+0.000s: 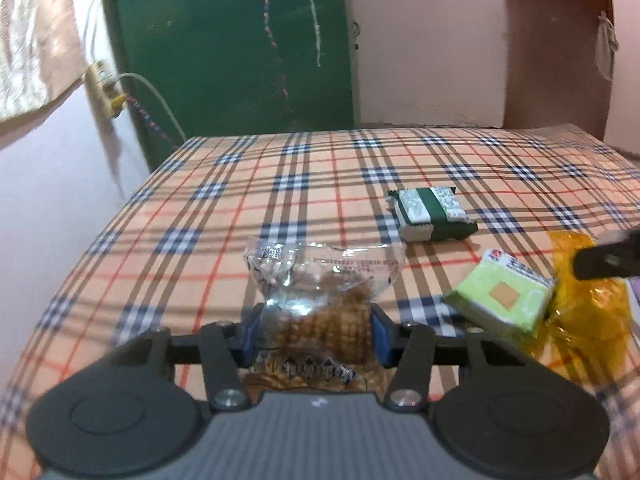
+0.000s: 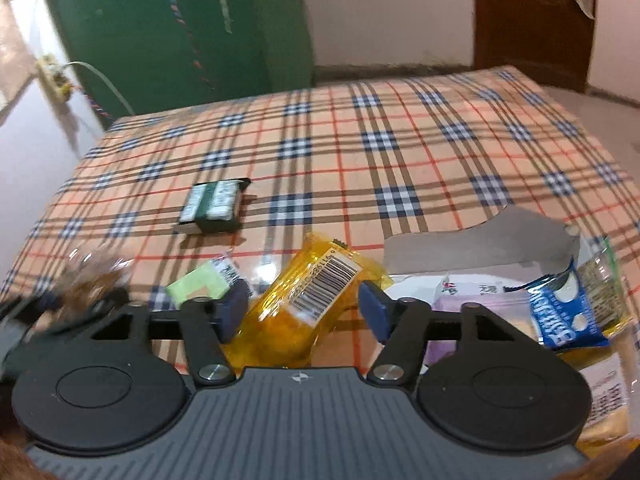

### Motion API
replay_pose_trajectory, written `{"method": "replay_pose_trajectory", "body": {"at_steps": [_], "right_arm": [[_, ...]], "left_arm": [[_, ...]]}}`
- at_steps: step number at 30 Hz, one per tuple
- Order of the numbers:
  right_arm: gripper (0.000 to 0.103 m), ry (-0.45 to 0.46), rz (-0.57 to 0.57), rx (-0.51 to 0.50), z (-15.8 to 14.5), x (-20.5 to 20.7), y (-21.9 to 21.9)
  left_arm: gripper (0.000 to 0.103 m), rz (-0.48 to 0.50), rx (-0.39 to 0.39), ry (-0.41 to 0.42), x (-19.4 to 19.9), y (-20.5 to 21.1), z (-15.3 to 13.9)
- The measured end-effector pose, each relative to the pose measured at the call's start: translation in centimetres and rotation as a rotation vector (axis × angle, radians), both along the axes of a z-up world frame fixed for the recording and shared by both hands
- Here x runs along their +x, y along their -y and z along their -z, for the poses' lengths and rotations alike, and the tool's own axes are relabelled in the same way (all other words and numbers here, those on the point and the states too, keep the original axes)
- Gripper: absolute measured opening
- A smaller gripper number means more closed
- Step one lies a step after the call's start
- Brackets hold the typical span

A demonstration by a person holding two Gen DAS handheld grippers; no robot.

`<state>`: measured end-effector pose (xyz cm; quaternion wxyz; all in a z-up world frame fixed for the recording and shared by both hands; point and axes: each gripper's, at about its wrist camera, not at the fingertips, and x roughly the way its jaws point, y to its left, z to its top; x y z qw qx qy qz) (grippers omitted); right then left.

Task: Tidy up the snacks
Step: 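Grasp the clear cookie bag with the left gripper while the right grasps the yellow barcode bag, then carry both held bags over the white box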

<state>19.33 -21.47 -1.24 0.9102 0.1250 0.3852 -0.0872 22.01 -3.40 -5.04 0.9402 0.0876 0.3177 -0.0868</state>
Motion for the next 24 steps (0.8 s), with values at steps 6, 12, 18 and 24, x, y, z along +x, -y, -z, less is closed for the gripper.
{"method": "replay_pose_trajectory", "body": {"at_steps": [6, 12, 18, 24], "right_arm": [[0.049, -0.041, -0.029, -0.007, 2.0, 2.3, -0.1], [0.045, -0.012, -0.099, -0.052, 2.1, 0.4, 0.0], [0.045, 0.068, -0.168, -0.116, -0.6, -3.8, -0.9], [0.045, 0.127, -0.218, -0.138, -3.3, -7.9, -2.0]], "left_arm": [[0.05, -0.054, -0.027, -0.01, -1.9, -0.7, 0.0], [0.049, -0.097, -0.054, -0.024, -3.2, -0.9, -0.4], [0.049, -0.128, -0.074, -0.026, -5.3, -0.8, -1.5], [0.049, -0.138, -0.094, 0.002, -8.4, -0.5, -3.8]]}}
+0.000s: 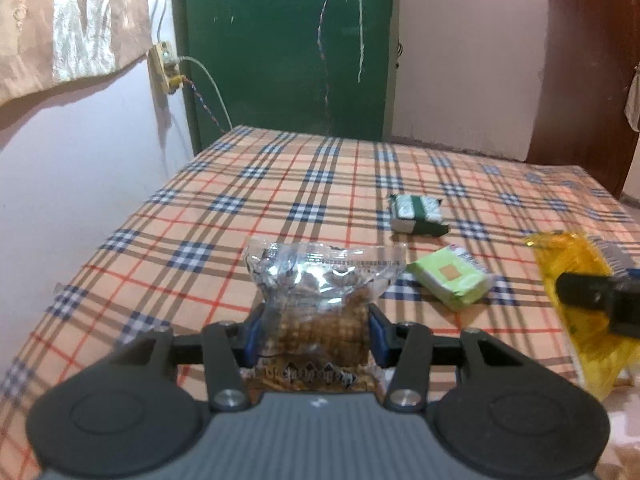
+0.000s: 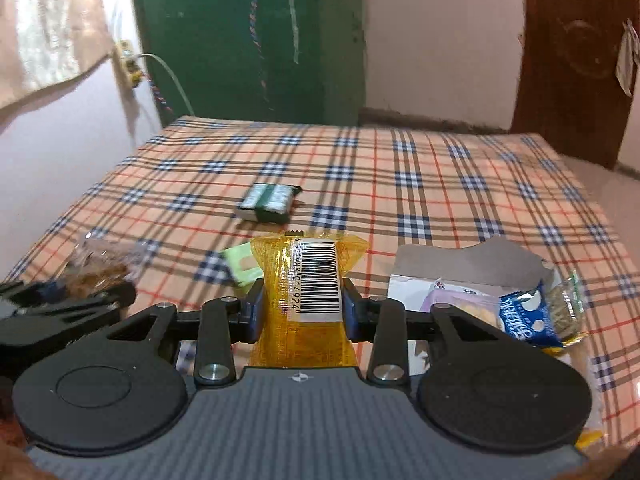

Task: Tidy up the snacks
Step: 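Carry both held bags over the white box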

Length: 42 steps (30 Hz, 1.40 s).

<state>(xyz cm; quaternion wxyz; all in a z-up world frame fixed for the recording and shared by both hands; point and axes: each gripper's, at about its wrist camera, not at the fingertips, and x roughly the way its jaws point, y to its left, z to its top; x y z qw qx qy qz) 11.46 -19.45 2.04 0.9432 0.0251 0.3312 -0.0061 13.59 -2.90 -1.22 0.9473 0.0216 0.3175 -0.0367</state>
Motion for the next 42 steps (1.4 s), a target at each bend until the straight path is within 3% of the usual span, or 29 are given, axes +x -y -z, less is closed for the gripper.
{"method": "replay_pose_trajectory", "body": {"at_steps": [17, 27, 42], "right_arm": [[0.045, 0.09, 0.01, 0.006, -5.1, -10.8, 0.0], [0.045, 0.149, 0.049, -0.004, -8.2, -16.7, 2.1], [0.045, 0.205, 0.089, -0.014, -10.7, -22.1, 5.3]], "left_arm": [[0.049, -0.019, -0.013, 0.062, -8.9, 1.6, -6.2], [0.049, 0.032, -0.017, 0.101, -12.6, 3.7, -8.3], [0.049, 0.1, -0.035, 0.122, -15.8, 6.3, -10.1]]}}
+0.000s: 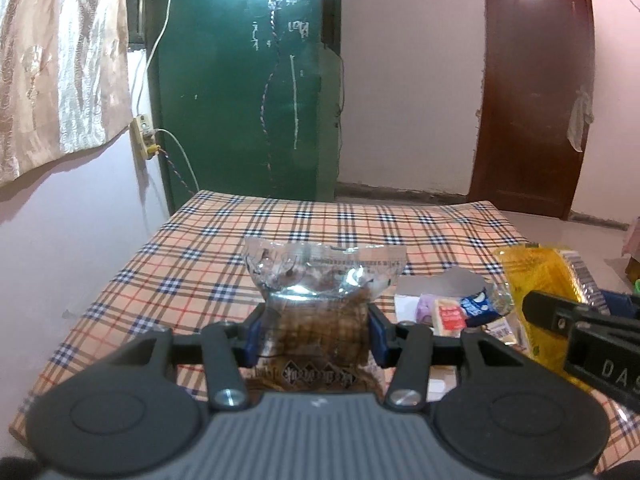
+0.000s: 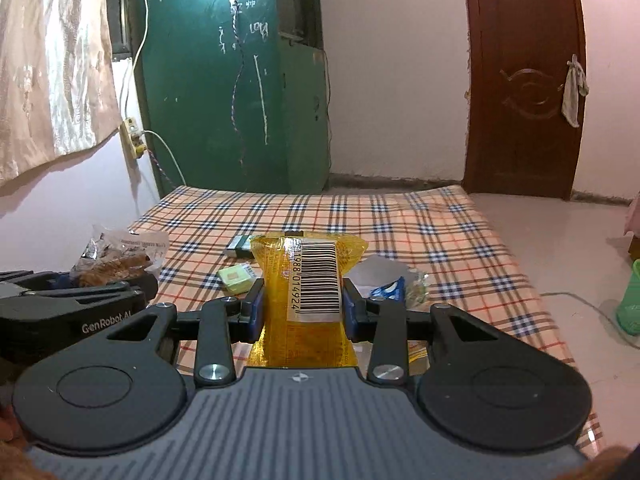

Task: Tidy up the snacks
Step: 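Carry both held bags over the white box, then lower both bags into the white box and open both grippers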

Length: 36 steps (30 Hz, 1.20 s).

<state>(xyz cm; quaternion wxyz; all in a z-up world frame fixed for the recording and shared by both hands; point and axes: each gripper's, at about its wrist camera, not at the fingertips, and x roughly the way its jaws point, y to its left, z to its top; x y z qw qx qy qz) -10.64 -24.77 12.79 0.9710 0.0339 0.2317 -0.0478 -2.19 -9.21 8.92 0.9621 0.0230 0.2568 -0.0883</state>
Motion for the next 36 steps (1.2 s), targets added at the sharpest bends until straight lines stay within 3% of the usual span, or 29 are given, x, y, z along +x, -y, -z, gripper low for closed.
{"method": "replay_pose_trajectory", "body": {"at_steps": [12, 36], "right_arm": [[0.045, 0.021, 0.074, -0.007, -1.4, -2.9, 3.9], [0.045, -0.042, 0.169, 0.039, 1.0, -4.8, 8.3]], "left_arm": [[0.049, 0.076, -0.008, -0.007, -0.6, 3.2, -0.5], [0.049, 0.187, 0.007, -0.072, -0.7, 7.3, 2.6]]}}
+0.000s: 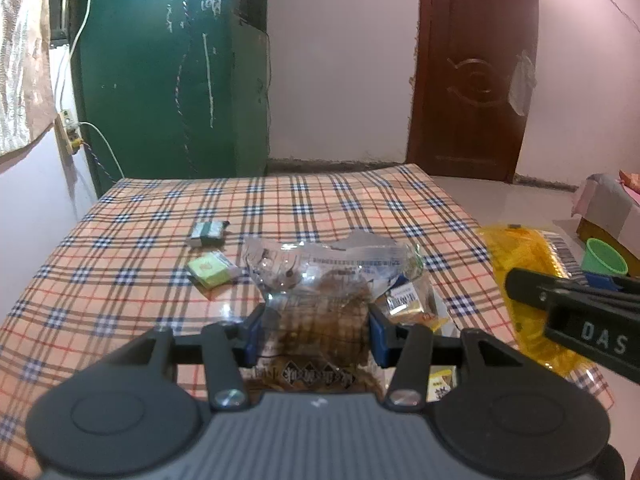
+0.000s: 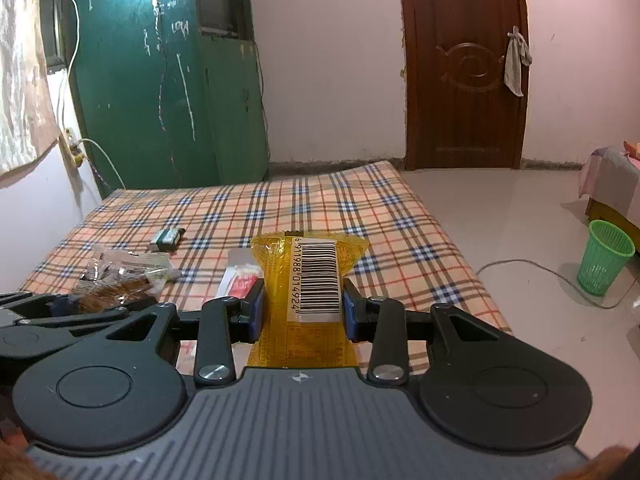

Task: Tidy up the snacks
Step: 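Lower both bags into the white box and open both grippers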

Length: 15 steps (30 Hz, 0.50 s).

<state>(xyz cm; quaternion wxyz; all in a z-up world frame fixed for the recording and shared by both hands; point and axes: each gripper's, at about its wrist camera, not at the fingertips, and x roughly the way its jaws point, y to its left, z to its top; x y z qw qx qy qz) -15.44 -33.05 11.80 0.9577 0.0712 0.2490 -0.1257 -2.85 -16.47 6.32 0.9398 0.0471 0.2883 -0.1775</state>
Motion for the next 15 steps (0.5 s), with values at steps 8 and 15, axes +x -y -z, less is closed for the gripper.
{"method": "replay_pose_trajectory", "body": {"at_steps": [8, 15], "right_arm": [[0.045, -0.042, -0.006, 0.013, 1.6, 0.7, -0.5], [0.045, -0.068, -0.006, 0.015, 2.8, 1.7, -0.9]], "left_arm": [[0.049, 0.005, 0.011, -0.033, 0.6, 0.6, 1.4], [0.049, 0.005, 0.016, -0.062, 1.3, 1.0, 2.4]]}}
